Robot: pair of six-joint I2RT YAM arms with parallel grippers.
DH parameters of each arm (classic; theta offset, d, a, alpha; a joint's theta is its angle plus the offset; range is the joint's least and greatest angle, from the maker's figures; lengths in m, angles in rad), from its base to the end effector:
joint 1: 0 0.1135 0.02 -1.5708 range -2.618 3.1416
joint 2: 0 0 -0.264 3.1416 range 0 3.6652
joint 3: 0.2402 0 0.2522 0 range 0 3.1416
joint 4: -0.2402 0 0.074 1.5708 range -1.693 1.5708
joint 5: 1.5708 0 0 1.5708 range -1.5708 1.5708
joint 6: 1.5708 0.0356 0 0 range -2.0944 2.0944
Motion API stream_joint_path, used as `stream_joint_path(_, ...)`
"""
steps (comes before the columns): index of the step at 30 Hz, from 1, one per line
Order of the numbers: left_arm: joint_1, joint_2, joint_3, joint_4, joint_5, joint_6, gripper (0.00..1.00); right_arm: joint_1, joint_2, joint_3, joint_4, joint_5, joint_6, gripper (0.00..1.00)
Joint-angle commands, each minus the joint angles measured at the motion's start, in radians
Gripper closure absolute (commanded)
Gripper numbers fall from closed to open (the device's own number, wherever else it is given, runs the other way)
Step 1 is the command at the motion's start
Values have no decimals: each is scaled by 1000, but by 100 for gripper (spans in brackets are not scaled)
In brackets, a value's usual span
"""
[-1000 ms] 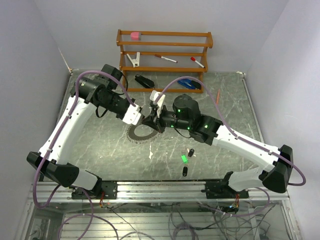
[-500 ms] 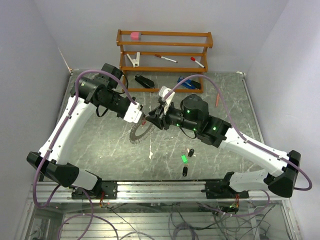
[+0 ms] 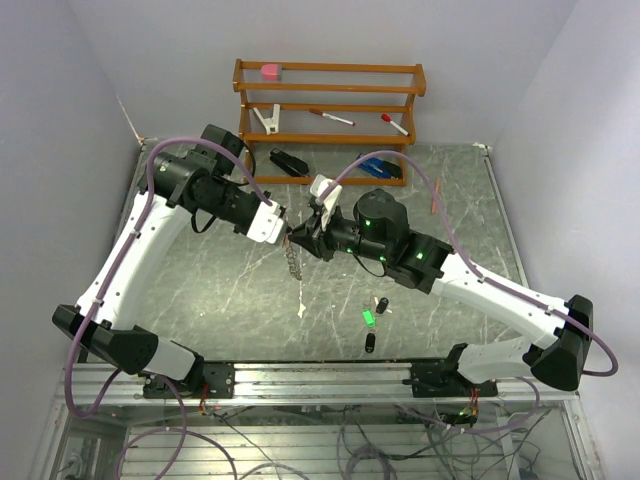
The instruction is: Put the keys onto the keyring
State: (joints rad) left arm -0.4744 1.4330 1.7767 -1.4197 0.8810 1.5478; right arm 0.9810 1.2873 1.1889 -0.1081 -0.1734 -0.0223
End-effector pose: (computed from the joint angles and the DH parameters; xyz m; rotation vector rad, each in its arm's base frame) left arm 0.2010 -0.1341 0.4290 2.0187 0.9533 -0.6118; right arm 0.1632 0.2549 0.3802 -1.0036 1.5584 0.8352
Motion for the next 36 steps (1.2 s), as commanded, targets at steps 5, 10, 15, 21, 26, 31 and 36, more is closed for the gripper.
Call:
stream_joint_path(5, -7, -4, 33, 4, 57, -6, 93, -3, 15, 4, 32, -11, -15, 98)
stream_joint_path(10, -7, -1, 33, 8, 65, -11, 93, -2, 10, 4, 40, -11, -17, 100)
stream_joint_path(15, -7, -9, 16, 55, 51, -57, 93, -2, -4, -6, 46, -1, -16, 100)
stream_joint_path(21, -7, -31, -49, 83, 26, -44, 88, -2, -34, -14, 56, 18, -10, 100)
stream_joint_path(26, -5, -35, -60, 108, -9, -41, 85, -2, -36, -16, 60, 25, 2, 100)
stream_joint_path(31, -4, -29, -37, 118, -48, -50, 81, -4, -51, -20, 61, 42, 8, 100)
stream_joint_path(36, 10, -18, 0, 140, -44, -76, 77, -5, -61, -16, 49, 59, 17, 100)
